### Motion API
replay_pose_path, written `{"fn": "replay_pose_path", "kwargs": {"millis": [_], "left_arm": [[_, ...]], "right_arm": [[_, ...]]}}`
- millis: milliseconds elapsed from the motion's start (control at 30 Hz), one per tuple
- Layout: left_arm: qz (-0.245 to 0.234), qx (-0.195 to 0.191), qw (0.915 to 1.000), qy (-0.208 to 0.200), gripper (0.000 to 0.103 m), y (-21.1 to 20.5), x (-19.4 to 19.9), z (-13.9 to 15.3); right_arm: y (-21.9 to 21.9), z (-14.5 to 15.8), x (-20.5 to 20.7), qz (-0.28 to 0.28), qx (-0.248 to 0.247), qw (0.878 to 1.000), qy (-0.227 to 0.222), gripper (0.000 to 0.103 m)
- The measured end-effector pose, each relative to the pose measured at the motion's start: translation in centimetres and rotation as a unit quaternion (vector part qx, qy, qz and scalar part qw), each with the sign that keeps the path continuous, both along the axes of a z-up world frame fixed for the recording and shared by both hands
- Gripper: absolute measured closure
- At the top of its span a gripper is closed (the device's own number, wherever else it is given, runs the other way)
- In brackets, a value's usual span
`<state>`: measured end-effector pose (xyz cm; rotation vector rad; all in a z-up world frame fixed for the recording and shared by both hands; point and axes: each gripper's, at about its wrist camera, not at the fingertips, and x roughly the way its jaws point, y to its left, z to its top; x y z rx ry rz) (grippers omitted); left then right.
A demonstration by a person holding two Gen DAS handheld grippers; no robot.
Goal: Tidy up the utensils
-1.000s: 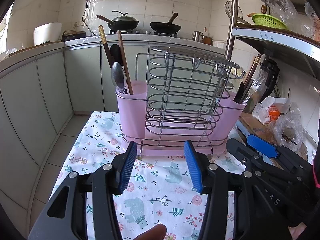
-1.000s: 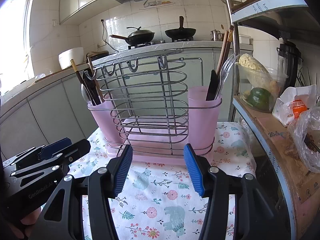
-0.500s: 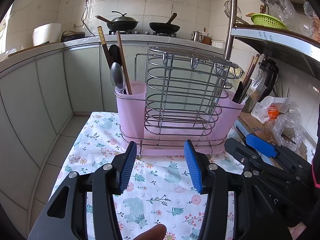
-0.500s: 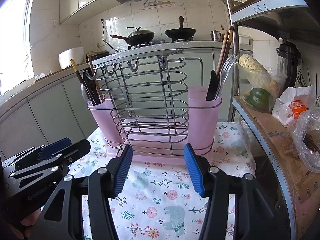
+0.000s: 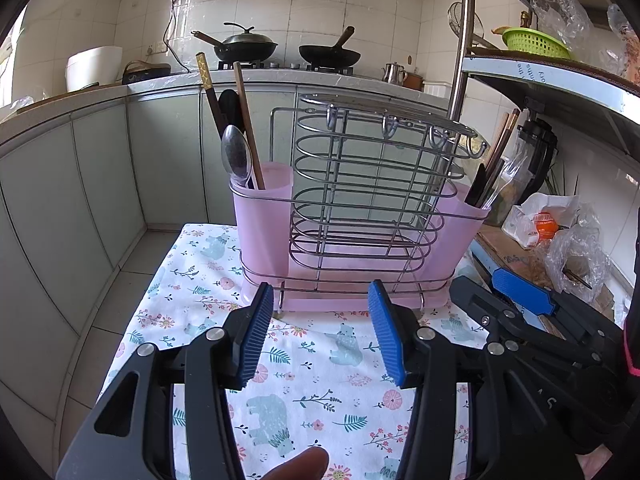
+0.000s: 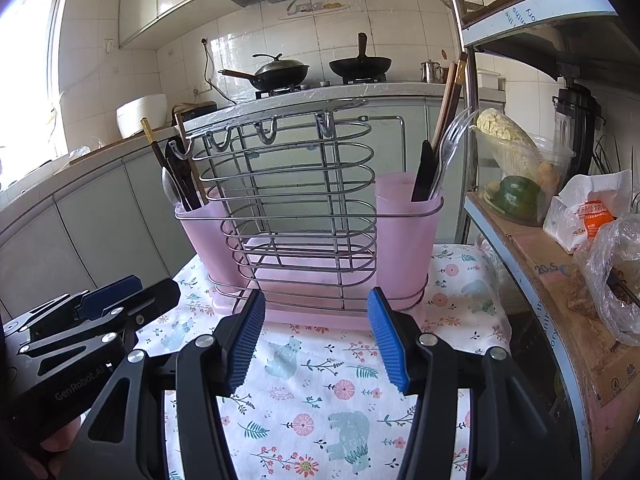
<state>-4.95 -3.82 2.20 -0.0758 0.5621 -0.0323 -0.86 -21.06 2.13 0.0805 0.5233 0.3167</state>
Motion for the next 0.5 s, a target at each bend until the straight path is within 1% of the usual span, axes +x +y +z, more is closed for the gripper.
{"fn": "replay_pose_path", "kwargs": {"millis": [500], "left_arm": [[0.005,0.003,1.0,-0.005,0.053,0.15,0.11,0.12]], "right_arm": [[-0.06,-0.02,-0.06,-0.001,-0.001,1.0,-0.001,0.05]]}}
